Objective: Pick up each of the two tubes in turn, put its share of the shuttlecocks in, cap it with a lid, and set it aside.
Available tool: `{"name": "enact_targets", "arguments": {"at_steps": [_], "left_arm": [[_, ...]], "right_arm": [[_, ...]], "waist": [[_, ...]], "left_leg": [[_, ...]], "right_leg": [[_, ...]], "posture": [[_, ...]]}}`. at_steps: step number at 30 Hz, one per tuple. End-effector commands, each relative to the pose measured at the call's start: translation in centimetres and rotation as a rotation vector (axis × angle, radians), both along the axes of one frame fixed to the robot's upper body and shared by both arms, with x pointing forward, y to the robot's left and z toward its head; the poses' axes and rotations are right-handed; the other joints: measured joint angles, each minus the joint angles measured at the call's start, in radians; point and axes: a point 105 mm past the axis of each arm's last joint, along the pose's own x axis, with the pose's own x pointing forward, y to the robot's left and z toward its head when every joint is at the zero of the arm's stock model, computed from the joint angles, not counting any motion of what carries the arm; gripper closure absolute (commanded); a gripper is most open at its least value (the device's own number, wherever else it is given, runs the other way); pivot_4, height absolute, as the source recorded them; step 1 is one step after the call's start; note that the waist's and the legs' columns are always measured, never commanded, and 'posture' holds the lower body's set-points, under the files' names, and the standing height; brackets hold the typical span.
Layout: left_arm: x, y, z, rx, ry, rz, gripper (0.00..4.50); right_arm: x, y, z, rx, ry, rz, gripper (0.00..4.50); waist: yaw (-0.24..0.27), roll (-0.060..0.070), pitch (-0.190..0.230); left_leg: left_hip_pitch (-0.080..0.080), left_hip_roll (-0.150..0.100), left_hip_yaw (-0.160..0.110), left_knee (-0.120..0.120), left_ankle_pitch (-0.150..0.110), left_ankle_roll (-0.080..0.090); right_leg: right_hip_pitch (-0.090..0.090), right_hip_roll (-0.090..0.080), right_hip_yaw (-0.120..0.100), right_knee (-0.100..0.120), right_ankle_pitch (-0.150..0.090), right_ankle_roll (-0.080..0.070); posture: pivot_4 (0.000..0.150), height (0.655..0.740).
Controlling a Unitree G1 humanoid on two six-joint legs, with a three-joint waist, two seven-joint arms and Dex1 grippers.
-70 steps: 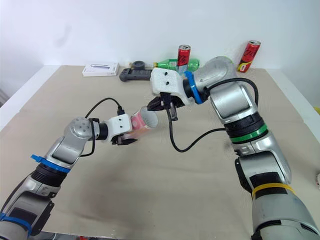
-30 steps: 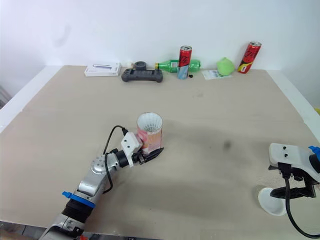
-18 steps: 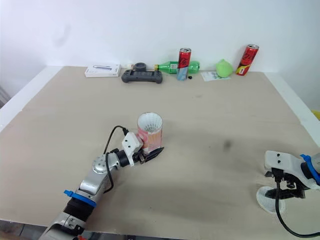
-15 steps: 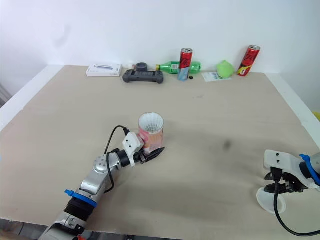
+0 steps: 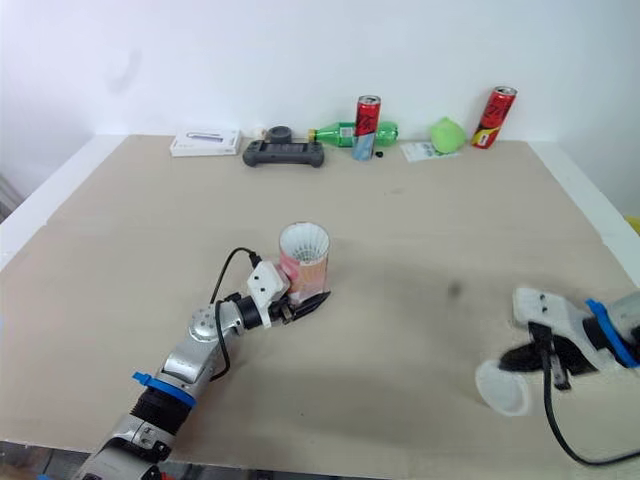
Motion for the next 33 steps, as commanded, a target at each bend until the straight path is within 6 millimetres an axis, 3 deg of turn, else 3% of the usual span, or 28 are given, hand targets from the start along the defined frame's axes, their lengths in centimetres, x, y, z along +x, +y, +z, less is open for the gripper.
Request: {"name": "enact_targets", "arguments": {"at_steps": [1,4,7,10,14,25,33], "left_arm": [[0.4,0.4,-1.7,0.055,0.051,0.019,1.57],[0.7,0.4,-1.8,0.059,0.054,0.018,1.57],[0.8,0.2,-1.9,0.066,0.060,0.012,1.57],[0.9,0.0,-2.0,0.076,0.065,0.004,1.57],[1.0,-0.1,-2.2,0.081,0.072,0.002,1.57],[0.8,0.0,-2.6,0.086,0.079,0.012,1.57],[0.8,-0.1,-2.7,0.090,0.080,0.009,1.57]], "right_arm": [[1.9,6.9,8.2,0.197,-0.296,0.174,4.45],[4.0,11.2,11.8,0.292,-0.476,0.269,4.45],[6.1,14.9,14.2,0.327,-0.609,0.354,4.45],[7.1,17.4,15.1,0.314,-0.662,0.424,4.45],[8.2,19.8,14.5,0.251,-0.682,0.520,4.45],[9.3,20.3,11.9,0.125,-0.627,0.608,4.45],[9.0,20.9,13.6,0.157,-0.661,0.616,4.45]], "waist": [[-0.012,0.001,0.001],[-0.016,-0.004,0.002],[-0.016,-0.005,0.002],[-0.012,-0.004,0.001],[-0.011,-0.004,0.001],[-0.013,-0.004,0.001],[-0.013,-0.004,0.001]], "left_leg": [[0.000,0.000,0.000,0.000,0.000,-0.001],[0.000,0.001,-0.003,0.000,0.000,-0.003],[0.000,0.002,-0.005,-0.001,0.000,-0.003],[-0.005,0.002,-0.005,-0.002,0.002,-0.001],[-0.008,-0.001,-0.007,-0.002,-0.001,0.003],[-0.006,0.001,-0.011,-0.002,-0.001,0.004],[-0.006,0.001,-0.011,-0.002,-0.001,0.004]], "right_leg": [[0.000,0.000,-0.001,0.000,0.000,0.000],[0.000,0.002,-0.006,-0.001,0.000,0.000],[0.000,0.002,-0.008,-0.002,0.000,0.000],[-0.002,0.000,-0.006,-0.002,0.001,0.001],[-0.003,-0.001,-0.002,-0.002,0.004,0.005],[-0.002,0.001,-0.004,-0.002,0.002,0.001],[-0.002,0.000,-0.004,-0.002,0.002,0.001]], "posture": [[0.150,0.7400],[0.150,0.7400],[0.150,0.7400],[0.150,0.7400],[0.150,0.7400],[0.150,0.7400],[0.150,0.7400]]}}
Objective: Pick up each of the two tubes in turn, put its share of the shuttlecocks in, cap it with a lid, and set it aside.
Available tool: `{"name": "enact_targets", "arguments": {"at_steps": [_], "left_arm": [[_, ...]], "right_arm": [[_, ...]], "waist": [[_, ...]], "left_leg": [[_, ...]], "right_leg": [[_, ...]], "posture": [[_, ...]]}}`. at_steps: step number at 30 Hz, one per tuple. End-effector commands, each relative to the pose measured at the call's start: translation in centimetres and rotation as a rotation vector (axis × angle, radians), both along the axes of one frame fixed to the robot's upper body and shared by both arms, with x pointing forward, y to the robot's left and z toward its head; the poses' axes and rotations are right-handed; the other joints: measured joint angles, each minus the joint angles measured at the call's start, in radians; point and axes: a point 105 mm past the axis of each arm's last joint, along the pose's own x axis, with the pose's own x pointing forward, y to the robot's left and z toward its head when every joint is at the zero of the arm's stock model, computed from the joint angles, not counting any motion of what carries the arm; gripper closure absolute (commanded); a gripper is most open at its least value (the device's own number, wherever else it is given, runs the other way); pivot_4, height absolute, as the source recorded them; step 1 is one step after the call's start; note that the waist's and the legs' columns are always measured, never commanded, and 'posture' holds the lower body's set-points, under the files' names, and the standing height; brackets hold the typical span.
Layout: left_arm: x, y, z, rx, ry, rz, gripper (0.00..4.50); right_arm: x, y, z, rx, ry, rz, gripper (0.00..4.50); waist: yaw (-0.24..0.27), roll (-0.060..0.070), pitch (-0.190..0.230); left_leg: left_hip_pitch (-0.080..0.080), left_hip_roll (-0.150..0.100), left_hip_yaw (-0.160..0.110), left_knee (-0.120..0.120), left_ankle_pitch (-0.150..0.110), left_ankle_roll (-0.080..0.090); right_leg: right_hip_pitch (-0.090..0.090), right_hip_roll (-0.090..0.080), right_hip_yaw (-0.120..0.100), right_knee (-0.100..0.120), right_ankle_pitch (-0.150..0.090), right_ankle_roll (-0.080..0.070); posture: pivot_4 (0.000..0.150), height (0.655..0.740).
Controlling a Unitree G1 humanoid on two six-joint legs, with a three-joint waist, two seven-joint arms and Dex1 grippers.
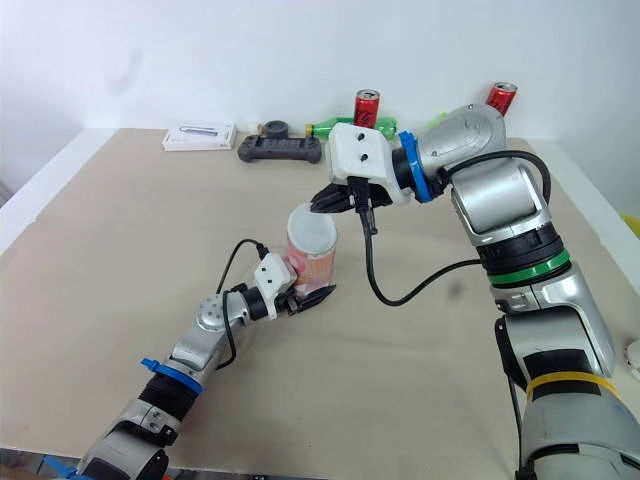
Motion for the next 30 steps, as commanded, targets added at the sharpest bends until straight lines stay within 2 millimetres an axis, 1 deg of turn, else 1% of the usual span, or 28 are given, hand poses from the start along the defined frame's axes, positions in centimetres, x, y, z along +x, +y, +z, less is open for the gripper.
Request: {"name": "enact_targets", "arguments": {"at_steps": [1,4,9,12,23,30], "left_arm": [[-0.1,0.9,-3.1,0.075,0.095,0.037,1.57],[-0.1,0.9,-3.1,0.075,0.095,0.036,1.57],[-0.1,0.9,-3.2,0.076,0.098,0.033,1.57],[-0.1,0.8,-3.2,0.075,0.098,0.033,1.57],[-0.2,0.9,-3.3,0.075,0.099,0.036,1.57],[-0.2,0.9,-3.2,0.074,0.099,0.038,1.57]], "right_arm": [[-0.4,0.3,2.4,0.036,-0.057,0.019,4.45],[-0.8,0.5,3.7,0.063,-0.072,0.029,4.45],[-1.1,0.3,3.9,0.051,-0.074,0.031,4.45],[-1.1,0.3,3.6,0.039,-0.065,0.032,4.45],[-0.3,-0.2,1.1,-0.020,-0.033,0.001,4.45],[-0.2,-0.4,0.5,-0.040,-0.023,-0.003,4.45]], "waist": [[0.000,0.000,0.000],[0.000,0.000,0.000],[0.000,0.000,0.000],[0.000,0.000,0.000],[0.000,0.000,0.000],[0.000,0.000,0.000]], "left_leg": [[0.000,0.000,0.000,0.000,0.000,0.000],[0.000,0.000,0.000,0.000,0.000,0.000],[0.000,0.000,0.000,0.000,0.000,0.000],[0.000,0.000,0.000,0.000,0.000,0.000],[0.000,0.000,0.000,0.000,0.000,0.000],[0.000,0.000,0.000,0.000,0.000,0.000]], "right_leg": [[0.000,0.000,0.000,0.000,0.000,0.000],[0.000,0.000,0.000,0.000,0.000,0.000],[0.000,0.000,0.000,0.000,0.000,0.000],[0.000,0.000,0.000,0.000,0.000,0.000],[0.000,0.000,0.000,0.000,0.000,0.000],[0.000,0.000,0.000,0.000,0.000,0.000]], "posture": [[0.150,0.7400],[0.150,0.7400],[0.150,0.7400],[0.150,0.7400],[0.150,0.7400],[0.150,0.7400]]}}
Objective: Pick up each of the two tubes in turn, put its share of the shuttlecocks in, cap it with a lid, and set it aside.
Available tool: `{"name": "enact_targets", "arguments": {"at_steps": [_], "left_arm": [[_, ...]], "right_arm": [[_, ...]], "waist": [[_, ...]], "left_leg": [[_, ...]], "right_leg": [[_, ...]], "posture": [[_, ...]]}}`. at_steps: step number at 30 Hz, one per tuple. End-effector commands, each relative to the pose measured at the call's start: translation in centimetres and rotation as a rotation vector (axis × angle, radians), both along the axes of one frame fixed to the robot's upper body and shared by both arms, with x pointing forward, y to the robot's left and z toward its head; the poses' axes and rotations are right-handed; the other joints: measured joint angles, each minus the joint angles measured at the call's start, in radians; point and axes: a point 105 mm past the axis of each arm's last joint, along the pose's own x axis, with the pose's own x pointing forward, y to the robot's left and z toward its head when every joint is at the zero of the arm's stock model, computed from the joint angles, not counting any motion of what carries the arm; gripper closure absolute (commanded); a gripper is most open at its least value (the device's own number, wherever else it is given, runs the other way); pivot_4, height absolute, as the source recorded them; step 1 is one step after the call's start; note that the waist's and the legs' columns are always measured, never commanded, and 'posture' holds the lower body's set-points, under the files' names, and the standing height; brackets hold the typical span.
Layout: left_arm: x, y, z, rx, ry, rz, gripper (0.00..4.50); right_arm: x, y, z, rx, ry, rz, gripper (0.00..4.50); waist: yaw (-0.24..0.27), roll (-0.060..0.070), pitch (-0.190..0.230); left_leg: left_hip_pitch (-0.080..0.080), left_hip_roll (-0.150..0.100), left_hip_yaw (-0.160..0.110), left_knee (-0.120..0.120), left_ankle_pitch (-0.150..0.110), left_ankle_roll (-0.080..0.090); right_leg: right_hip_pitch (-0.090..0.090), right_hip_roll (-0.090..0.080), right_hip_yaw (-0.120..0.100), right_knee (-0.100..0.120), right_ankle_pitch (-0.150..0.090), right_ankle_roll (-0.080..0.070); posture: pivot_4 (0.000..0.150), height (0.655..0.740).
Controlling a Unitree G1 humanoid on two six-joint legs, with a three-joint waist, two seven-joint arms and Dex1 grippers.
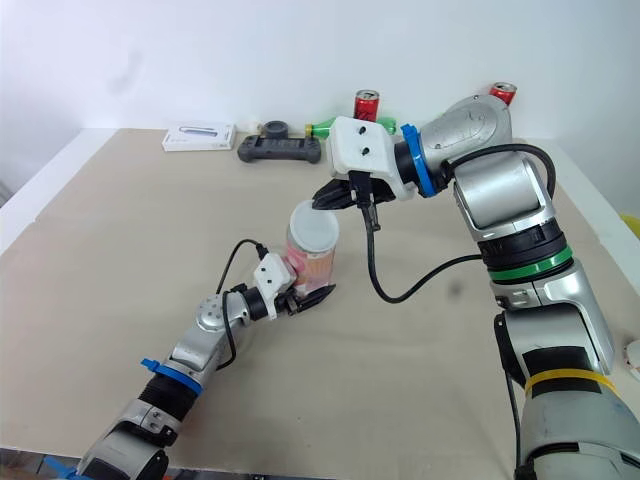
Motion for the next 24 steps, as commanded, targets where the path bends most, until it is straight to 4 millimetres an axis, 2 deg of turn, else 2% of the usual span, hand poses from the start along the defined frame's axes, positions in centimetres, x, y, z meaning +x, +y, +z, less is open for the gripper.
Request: {"name": "enact_targets", "arguments": {"at_steps": [1,24], "left_arm": [[-0.2,0.8,-3.2,0.076,0.098,0.032,1.57],[-0.1,0.9,-3.3,0.077,0.099,0.035,1.57]], "right_arm": [[-0.2,-0.2,0.0,-0.021,-0.017,0.011,4.45],[-0.5,-0.1,-2.4,-0.117,-0.053,0.047,4.45]], "waist": [[0.000,0.000,0.000],[0.001,0.000,0.000]], "left_leg": [[0.000,0.000,0.000,0.000,0.000,0.000],[0.000,-0.001,0.000,0.000,0.000,0.000]], "right_leg": [[0.000,0.000,0.000,0.000,0.000,0.000],[0.000,-0.001,0.000,0.000,-0.001,-0.001]], "posture": [[0.150,0.7400],[0.150,0.7400]]}}
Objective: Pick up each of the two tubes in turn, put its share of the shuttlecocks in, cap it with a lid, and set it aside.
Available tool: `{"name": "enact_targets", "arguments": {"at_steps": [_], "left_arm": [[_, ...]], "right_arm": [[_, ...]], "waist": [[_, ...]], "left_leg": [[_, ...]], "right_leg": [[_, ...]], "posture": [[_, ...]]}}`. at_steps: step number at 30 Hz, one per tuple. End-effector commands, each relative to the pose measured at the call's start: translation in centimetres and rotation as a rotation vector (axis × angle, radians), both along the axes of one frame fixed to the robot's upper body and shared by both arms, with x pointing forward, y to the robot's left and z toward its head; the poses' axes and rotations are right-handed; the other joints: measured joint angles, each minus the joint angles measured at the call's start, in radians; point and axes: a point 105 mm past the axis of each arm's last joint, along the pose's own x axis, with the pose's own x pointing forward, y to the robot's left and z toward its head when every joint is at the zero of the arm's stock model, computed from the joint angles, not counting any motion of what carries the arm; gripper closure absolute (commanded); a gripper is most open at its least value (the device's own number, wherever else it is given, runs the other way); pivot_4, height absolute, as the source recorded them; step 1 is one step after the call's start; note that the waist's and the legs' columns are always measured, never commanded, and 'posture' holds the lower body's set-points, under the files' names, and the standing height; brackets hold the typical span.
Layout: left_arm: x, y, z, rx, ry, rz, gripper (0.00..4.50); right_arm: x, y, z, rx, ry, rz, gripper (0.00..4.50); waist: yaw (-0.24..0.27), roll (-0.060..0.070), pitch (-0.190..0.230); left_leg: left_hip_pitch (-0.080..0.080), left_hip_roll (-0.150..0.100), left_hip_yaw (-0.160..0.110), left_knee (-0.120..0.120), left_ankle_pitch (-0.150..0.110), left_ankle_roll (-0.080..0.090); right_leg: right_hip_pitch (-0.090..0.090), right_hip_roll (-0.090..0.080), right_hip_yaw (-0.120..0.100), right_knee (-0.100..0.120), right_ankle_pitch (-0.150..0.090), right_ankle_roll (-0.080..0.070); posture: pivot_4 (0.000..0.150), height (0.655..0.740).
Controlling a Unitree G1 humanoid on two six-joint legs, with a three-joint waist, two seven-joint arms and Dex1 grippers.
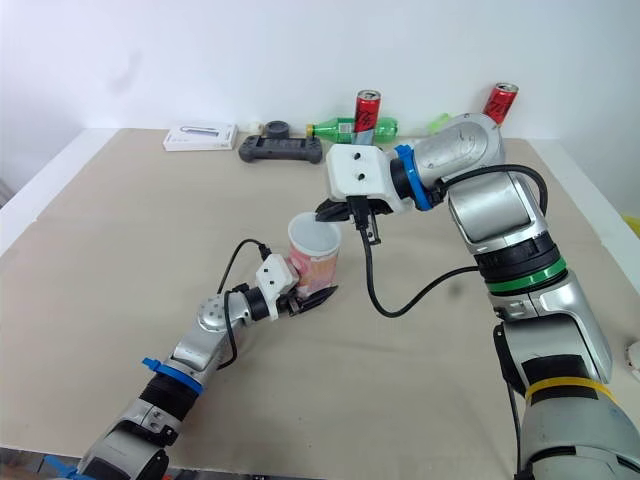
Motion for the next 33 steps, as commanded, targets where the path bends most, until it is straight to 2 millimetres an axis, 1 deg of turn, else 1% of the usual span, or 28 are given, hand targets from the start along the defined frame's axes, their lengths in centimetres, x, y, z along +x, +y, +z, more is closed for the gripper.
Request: {"name": "enact_targets", "arguments": {"at_steps": [1,3,4,5,6,7,8,9,10,12,13,14,19,22,23,24,27,28,31,32,33], "left_arm": [[0.0,1.2,-3.3,0.063,0.111,0.049,1.57],[0.0,1.2,-3.3,0.062,0.111,0.049,1.57],[0.0,1.2,-3.3,0.062,0.111,0.050,1.57],[0.0,1.2,-3.3,0.062,0.111,0.050,1.57],[0.0,1.2,-3.3,0.062,0.111,0.051,1.57],[0.0,1.2,-3.3,0.062,0.111,0.051,1.57],[0.0,1.2,-3.3,0.062,0.111,0.051,1.57],[0.0,1.2,-3.3,0.062,0.111,0.052,1.57],[0.0,1.3,-3.3,0.062,0.111,0.051,1.57],[0.0,1.3,-3.3,0.063,0.111,0.050,1.57],[0.0,1.3,-3.3,0.063,0.112,0.050,1.57],[0.0,1.3,-3.3,0.063,0.112,0.050,1.57],[-0.1,1.2,-3.3,0.064,0.112,0.048,1.57],[-0.1,1.2,-3.3,0.065,0.112,0.046,1.57],[-0.1,1.2,-3.3,0.066,0.111,0.046,1.57],[0.0,1.2,-3.3,0.065,0.111,0.045,1.57],[0.0,1.2,-3.3,0.065,0.111,0.044,1.57],[0.0,1.2,-3.3,0.065,0.111,0.044,1.57],[0.0,1.1,-3.3,0.063,0.111,0.043,1.57],[0.0,1.1,-3.3,0.063,0.111,0.043,1.57],[0.0,1.1,-3.3,0.063,0.111,0.043,1.57]], "right_arm": [[-0.5,0.0,-0.5,-0.041,-0.002,0.026,4.45],[-0.5,0.0,-0.5,-0.046,-0.003,0.030,4.45],[-0.5,0.0,-0.6,-0.047,-0.003,0.031,3.81],[-0.5,0.0,-0.6,-0.049,-0.004,0.032,3.37],[-0.5,0.0,-0.6,-0.050,-0.005,0.032,3.09],[-0.5,0.0,-0.6,-0.051,-0.006,0.033,2.58],[-0.5,0.0,-0.6,-0.051,-0.006,0.033,2.18],[-0.5,0.0,-0.6,-0.051,-0.008,0.032,1.70],[-0.5,0.0,-0.5,-0.051,-0.010,0.032,1.09],[-0.4,0.1,-0.5,-0.050,-0.013,0.030,0.62],[-0.4,0.1,-0.5,-0.048,-0.016,0.029,0.23],[-0.4,0.1,-0.3,-0.042,-0.020,0.028,0.02],[-0.3,0.6,1.3,0.023,-0.045,0.027,0.02],[-0.6,1.0,2.4,0.077,-0.028,0.038,0.02],[-0.9,1.3,2.7,0.101,-0.010,0.049,0.54],[-1.1,1.5,2.8,0.120,0.010,0.060,0.72],[-1.7,1.9,2.7,0.137,0.052,0.079,2.19],[-1.8,2.0,2.5,0.136,0.061,0.081,2.75],[-2.1,2.3,2.0,0.136,0.099,0.094,4.08],[-2.2,2.4,1.9,0.136,0.106,0.096,4.39],[-2.3,2.4,1.6,0.132,0.114,0.097,4.39]], "waist": [[0.000,0.000,0.000],[0.000,0.000,0.000],[0.000,0.000,0.000],[0.000,0.000,0.000],[0.000,0.000,0.000],[0.000,0.000,0.000],[0.000,0.000,0.000],[0.000,0.000,-0.001],[0.000,0.000,-0.001],[0.000,0.000,-0.001],[0.000,0.000,-0.001],[0.000,0.000,-0.001],[-0.001,0.000,-0.001],[-0.001,0.000,-0.001],[-0.001,0.000,-0.001],[-0.001,0.000,-0.001],[-0.001,0.000,0.000],[-0.001,0.000,0.000],[-0.001,0.000,0.000],[-0.001,0.000,0.000],[-0.001,0.000,0.000]], "left_leg": [[0.000,0.000,0.000,0.000,0.000,0.000],[0.000,0.000,0.000,0.000,0.000,0.000],[0.000,0.000,0.000,0.000,0.000,0.000],[0.000,0.000,0.000,0.000,0.000,0.000],[0.000,0.000,0.000,0.000,0.000,0.000],[0.000,0.000,0.000,0.000,0.000,0.000],[0.001,0.000,0.000,0.000,0.000,0.000],[0.001,0.001,0.000,0.000,0.000,0.000],[0.001,0.001,0.000,0.000,0.000,0.000],[0.001,0.001,0.000,0.000,0.000,0.000],[0.001,0.001,0.000,0.000,0.000,0.000],[0.001,0.001,0.000,0.000,0.000,0.000],[0.001,0.001,0.000,0.000,0.000,0.000],[0.001,0.001,0.000,0.000,0.000,0.000],[0.001,0.001,0.000,0.000,0.000,0.000],[0.001,0.001,0.000,-0.001,0.000,0.000],[0.001,0.001,0.000,-0.001,0.000,0.000],[0.001,0.001,0.000,-0.001,0.000,0.000],[0.000,0.001,0.000,-0.001,0.000,0.000],[0.000,0.001,0.000,-0.001,0.000,0.000],[0.000,0.001,0.000,-0.001,0.000,0.000]], "right_leg": [[0.000,0.000,0.000,0.000,0.000,0.000],[0.000,0.000,0.000,0.000,0.000,0.000],[0.000,0.000,0.000,0.000,0.000,0.000],[0.000,0.000,0.000,0.000,0.000,0.000],[0.000,0.000,0.000,0.000,0.000,0.000],[0.000,0.000,0.000,0.000,0.000,0.000],[0.000,0.000,0.000,0.000,0.000,0.000],[0.000,0.000,0.000,0.000,0.000,0.000],[0.001,0.000,-0.001,0.000,0.000,0.000],[0.001,0.000,-0.001,0.000,0.000,0.000],[0.001,0.000,-0.001,0.000,0.000,0.000],[0.001,0.000,-0.001,0.000,0.000,0.000],[0.001,0.000,-0.001,0.000,0.000,0.000],[0.000,0.000,-0.001,0.000,0.000,0.000],[0.000,0.000,-0.001,0.000,0.000,0.000],[0.000,0.000,-0.001,0.000,0.000,0.000],[0.000,0.000,-0.001,0.000,0.000,0.000],[0.000,0.000,-0.001,0.000,0.000,0.000],[-0.001,0.000,-0.001,0.000,0.000,0.000],[-0.001,0.000,-0.001,0.000,0.000,0.000],[-0.001,0.000,-0.001,0.000,0.000,0.000]], "posture": [[0.150,0.7400],[0.150,0.7400],[0.150,0.7400],[0.150,0.7400],[0.150,0.7400],[0.150,0.7400],[0.150,0.7400],[0.150,0.7400],[0.150,0.7400],[0.150,0.7400],[0.150,0.7400],[0.150,0.7400],[0.150,0.7400],[0.150,0.7400],[0.150,0.7400],[0.150,0.7400],[0.150,0.7400],[0.150,0.7400],[0.150,0.7400],[0.150,0.7400],[0.150,0.7400]]}}
